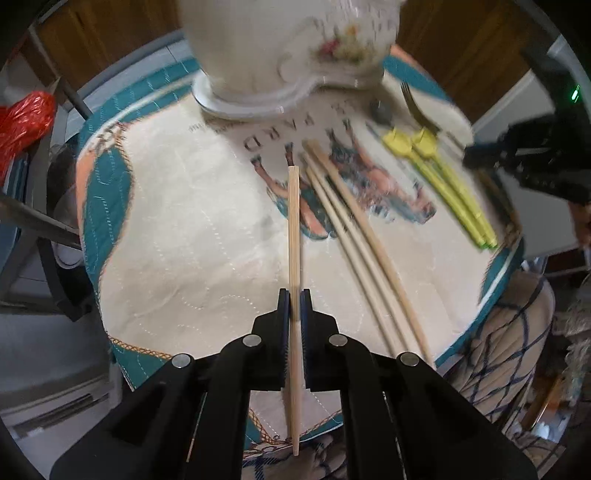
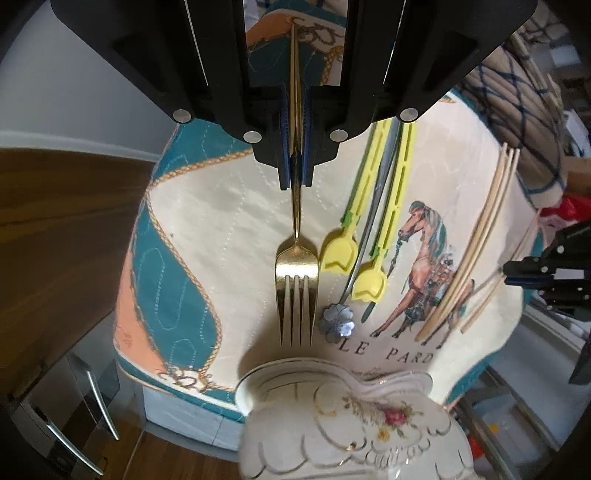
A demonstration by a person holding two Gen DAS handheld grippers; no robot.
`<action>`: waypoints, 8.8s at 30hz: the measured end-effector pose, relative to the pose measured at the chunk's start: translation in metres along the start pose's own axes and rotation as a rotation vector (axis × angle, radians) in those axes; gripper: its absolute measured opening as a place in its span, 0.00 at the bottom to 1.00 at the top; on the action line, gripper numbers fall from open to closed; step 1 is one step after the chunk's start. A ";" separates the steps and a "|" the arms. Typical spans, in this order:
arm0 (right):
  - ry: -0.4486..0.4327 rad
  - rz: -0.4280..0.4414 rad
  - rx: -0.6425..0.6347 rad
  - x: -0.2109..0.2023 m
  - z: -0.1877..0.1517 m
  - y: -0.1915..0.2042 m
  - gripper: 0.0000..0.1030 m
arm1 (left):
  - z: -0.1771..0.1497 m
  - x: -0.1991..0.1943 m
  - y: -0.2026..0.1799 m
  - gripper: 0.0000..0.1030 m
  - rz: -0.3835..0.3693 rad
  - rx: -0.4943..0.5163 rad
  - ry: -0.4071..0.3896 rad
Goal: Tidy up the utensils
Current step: 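Lift the gold fork with the right tool while the left tool lifts the chopstick toward the holder, then lower the gold fork into the holder with the right tool while the left tool releases the chopstick there, then move the right tool over the yellow spoons while the left tool returns over the chopsticks, then close the right tool on a yellow spoon while the left tool closes on a chopstick, then lift the yellow spoon with the right tool while the left tool lifts the chopstick toward the holder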
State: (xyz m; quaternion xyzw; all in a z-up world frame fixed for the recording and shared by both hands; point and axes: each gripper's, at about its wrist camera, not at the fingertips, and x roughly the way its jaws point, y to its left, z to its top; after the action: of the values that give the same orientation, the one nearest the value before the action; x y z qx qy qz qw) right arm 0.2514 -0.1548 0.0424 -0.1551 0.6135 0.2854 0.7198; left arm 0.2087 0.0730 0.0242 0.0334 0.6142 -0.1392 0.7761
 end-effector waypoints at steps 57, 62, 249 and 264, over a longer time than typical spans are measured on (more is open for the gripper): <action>-1.068 0.094 0.155 -0.142 0.069 -0.002 0.07 | 0.086 -0.145 0.017 0.05 0.004 -0.226 -1.332; -1.033 0.070 0.151 -0.124 0.080 0.001 0.07 | 0.091 -0.144 0.015 0.05 0.048 -0.199 -1.361; -0.565 0.217 0.136 -0.076 -0.023 -0.009 0.10 | -0.044 -0.080 -0.014 0.04 -0.009 -0.087 -0.769; -0.877 0.276 0.158 -0.086 -0.007 -0.003 0.10 | -0.003 -0.093 -0.025 0.04 -0.033 -0.123 -1.051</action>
State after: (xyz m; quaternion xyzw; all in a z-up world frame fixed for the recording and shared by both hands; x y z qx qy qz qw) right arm 0.2406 -0.1805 0.1239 0.1187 0.2859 0.3693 0.8762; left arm 0.1806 0.0656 0.1158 -0.0961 0.1498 -0.1131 0.9775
